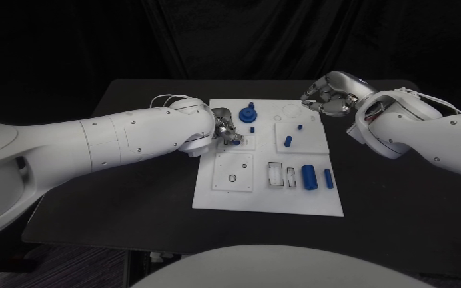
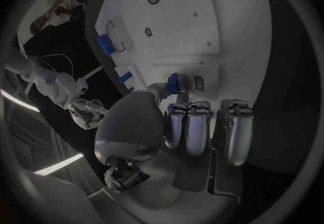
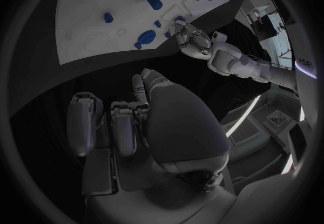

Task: Assemble the parts on the task board

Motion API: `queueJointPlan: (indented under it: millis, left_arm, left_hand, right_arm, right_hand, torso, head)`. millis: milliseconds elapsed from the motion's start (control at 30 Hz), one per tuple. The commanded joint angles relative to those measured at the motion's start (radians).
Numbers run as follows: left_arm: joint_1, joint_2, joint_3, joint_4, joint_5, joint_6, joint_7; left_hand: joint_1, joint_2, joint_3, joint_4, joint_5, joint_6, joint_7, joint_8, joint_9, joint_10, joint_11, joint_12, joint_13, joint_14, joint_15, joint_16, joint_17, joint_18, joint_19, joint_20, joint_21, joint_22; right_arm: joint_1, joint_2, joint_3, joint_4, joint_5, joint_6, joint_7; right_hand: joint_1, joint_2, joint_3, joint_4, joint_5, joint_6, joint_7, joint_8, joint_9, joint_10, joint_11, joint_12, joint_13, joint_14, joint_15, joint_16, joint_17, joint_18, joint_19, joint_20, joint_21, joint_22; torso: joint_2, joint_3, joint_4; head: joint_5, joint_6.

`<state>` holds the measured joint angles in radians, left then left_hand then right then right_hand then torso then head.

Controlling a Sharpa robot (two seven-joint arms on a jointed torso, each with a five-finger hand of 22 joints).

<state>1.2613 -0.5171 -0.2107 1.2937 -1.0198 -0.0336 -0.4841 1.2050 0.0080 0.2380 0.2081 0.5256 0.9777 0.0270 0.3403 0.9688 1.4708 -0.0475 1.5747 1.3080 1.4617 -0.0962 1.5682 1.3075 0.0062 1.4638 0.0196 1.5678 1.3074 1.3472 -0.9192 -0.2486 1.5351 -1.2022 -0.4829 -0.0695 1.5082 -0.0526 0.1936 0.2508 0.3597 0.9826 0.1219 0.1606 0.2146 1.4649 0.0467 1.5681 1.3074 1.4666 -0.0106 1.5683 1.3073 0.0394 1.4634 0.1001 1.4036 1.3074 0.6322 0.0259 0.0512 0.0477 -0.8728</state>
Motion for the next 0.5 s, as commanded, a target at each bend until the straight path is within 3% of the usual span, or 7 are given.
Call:
queueJointPlan:
  millis: [33, 500]
  left_arm:
    - [-0.002, -0.001, 0.000, -0.001, -0.004, -0.022, -0.003]
    - [-0.002, -0.003, 0.000, 0.001, -0.004, -0.072, -0.008]
  left_hand:
    - [-0.015, 0.002, 0.010, 0.002, -0.009, 0.002, 0.000, -0.006, 0.002, 0.100, 0.003, -0.004, 0.263, 0.103, 0.000, -0.005, 0.232, -0.006, 0.107, -0.001, 0.003, 0.263]
    - [-0.026, 0.008, 0.028, 0.012, -0.025, 0.003, 0.000, -0.006, 0.010, 0.100, 0.004, -0.004, 0.263, 0.103, 0.000, -0.004, 0.234, -0.006, 0.107, 0.000, 0.003, 0.263]
  right_arm:
    - [-0.002, 0.000, 0.001, 0.000, -0.002, 0.008, -0.023]
    - [-0.002, -0.001, 0.001, 0.002, -0.002, 0.015, -0.031]
  right_hand:
    - [0.007, 0.004, 0.005, 0.001, 0.003, 0.006, 0.002, 0.002, -0.001, 0.106, 0.003, 0.003, 0.263, 0.104, 0.000, 0.003, 0.263, 0.008, -0.004, -0.002, -0.007, 0.201]
    - [0.008, 0.007, 0.007, 0.001, 0.007, 0.007, 0.001, 0.003, -0.001, 0.106, 0.003, 0.003, 0.263, 0.104, 0.000, 0.003, 0.263, 0.008, -0.004, -0.001, -0.007, 0.201]
  torso:
    - [0.000, -0.0003, -0.0021]
    - [0.001, -0.0003, -0.0006]
  head:
    - [0.001, 0.000]
    - [0.001, 0.000]
